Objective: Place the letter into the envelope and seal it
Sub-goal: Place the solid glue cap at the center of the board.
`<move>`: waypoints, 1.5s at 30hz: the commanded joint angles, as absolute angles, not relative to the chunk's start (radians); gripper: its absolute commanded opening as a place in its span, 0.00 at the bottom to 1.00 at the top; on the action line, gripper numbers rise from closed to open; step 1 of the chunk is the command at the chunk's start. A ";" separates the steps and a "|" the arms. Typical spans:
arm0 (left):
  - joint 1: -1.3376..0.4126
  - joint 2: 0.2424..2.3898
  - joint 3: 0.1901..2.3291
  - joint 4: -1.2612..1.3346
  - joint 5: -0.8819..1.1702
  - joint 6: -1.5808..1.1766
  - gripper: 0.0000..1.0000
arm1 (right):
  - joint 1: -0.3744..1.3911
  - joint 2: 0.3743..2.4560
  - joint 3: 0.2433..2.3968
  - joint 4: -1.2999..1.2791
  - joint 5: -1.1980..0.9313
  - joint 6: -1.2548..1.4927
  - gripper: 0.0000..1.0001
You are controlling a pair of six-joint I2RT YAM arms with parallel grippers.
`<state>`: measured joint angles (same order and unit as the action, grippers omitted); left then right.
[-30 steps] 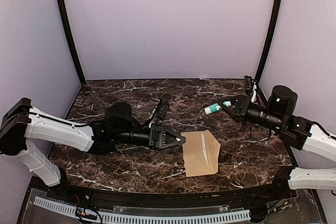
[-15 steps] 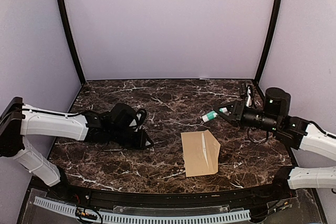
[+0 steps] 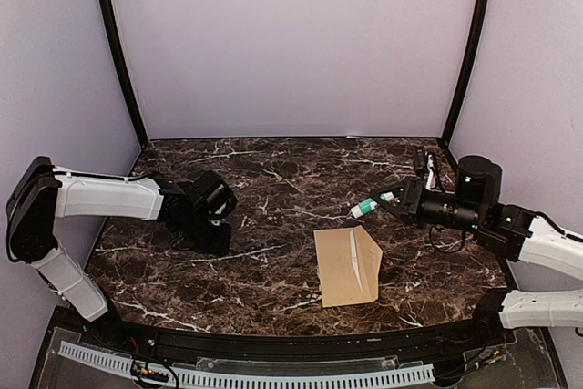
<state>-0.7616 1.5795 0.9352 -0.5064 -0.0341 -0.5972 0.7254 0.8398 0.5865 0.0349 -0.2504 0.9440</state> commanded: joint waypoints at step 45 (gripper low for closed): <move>-0.738 1.289 0.842 -0.408 0.011 -0.599 0.90 | 0.731 0.841 0.566 0.087 -0.306 0.949 0.14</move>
